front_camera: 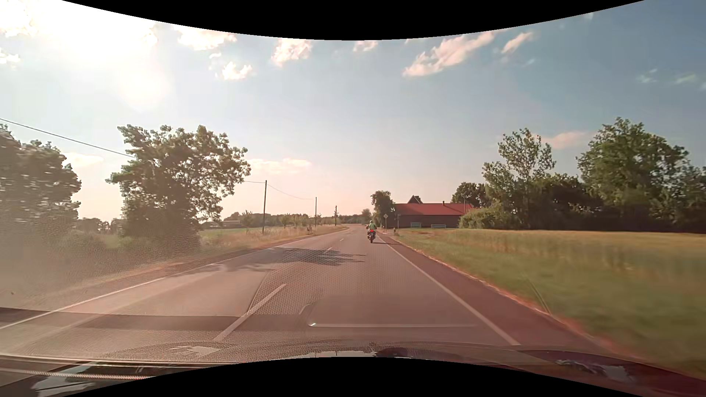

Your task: Follow the waypoints while adhering to traffic rules and regulations

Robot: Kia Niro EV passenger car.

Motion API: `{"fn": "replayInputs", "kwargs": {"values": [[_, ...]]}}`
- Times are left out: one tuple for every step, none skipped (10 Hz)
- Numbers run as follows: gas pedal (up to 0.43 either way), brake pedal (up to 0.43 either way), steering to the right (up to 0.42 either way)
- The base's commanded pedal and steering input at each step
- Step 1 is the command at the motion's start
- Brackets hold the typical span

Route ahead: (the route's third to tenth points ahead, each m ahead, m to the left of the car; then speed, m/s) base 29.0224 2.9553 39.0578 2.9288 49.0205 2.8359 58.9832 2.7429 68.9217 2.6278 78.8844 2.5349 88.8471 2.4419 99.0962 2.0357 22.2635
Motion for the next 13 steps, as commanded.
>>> {"fn": "replayInputs", "kwargs": {"values": [[0.209, 0.000, 0.000], [0.197, 0.000, -0.001], [0.189, 0.000, -0.001], [0.189, 0.000, -0.001], [0.189, 0.000, -0.001], [0.189, 0.000, -0.001], [0.189, 0.000, 0.000], [0.197, 0.000, 0.000], [0.209, 0.000, 0.000], [0.220, 0.000, 0.000], [0.228, 0.000, 0.000], [0.240, 0.000, -0.001], [0.240, 0.000, -0.001]]}}
